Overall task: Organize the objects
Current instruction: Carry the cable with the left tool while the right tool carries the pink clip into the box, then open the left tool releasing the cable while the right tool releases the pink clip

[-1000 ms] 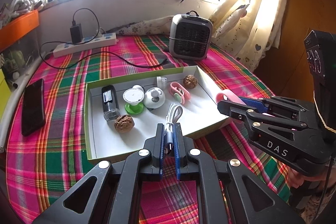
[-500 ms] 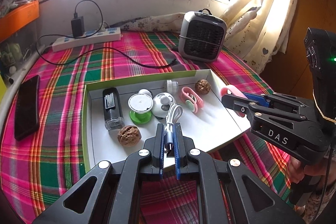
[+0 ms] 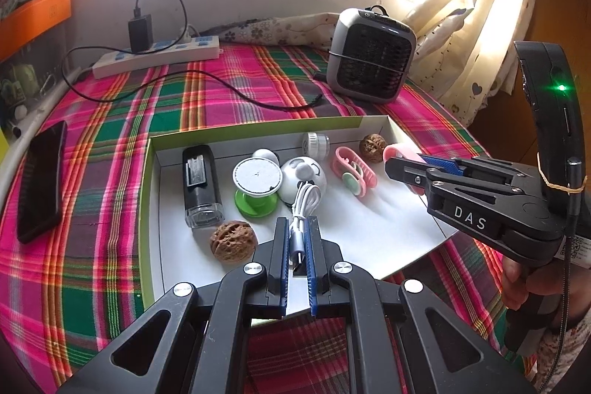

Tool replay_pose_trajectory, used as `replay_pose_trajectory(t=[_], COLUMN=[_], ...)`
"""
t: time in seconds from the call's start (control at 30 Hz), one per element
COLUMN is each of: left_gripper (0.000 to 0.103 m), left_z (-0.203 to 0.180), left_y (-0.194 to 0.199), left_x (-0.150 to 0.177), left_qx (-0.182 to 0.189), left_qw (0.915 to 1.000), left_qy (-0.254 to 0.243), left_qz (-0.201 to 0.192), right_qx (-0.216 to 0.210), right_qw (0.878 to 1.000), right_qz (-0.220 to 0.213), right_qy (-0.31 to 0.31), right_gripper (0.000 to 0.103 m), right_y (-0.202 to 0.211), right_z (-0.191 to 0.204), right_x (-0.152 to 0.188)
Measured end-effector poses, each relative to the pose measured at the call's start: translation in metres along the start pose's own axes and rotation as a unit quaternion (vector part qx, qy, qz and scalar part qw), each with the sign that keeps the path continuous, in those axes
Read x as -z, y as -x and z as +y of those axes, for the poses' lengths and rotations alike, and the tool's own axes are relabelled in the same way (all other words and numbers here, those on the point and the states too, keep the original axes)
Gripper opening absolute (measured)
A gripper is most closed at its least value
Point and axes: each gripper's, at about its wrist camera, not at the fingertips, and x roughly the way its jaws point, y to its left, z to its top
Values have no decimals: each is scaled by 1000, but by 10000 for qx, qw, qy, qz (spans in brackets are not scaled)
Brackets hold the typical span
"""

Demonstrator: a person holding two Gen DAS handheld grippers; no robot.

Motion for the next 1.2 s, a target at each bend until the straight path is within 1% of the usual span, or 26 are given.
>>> replay_pose_trajectory(t=[0.13,0.43,0.73,1.2], left_gripper=[7,7,7,7], left_z=[1,3,3,3], left_y=[-5,-14,-17,-21], left_x=[1,3,3,3], left_qx=[-9,-41,-30,-86], left_qw=[10000,9999,9998,9997], left_qy=[-4,21,25,35], left_qz=[58,146,183,231], right_qx=[97,93,13,25], right_qw=[9999,9998,9998,9999], right_qz=[60,164,183,145], right_qy=[13,-60,-82,-69], right_gripper=[19,19,19,19], right_y=[-6,-17,-20,-21], right_z=[-1,-6,-3,-2], right_x=[0,1,2,2])
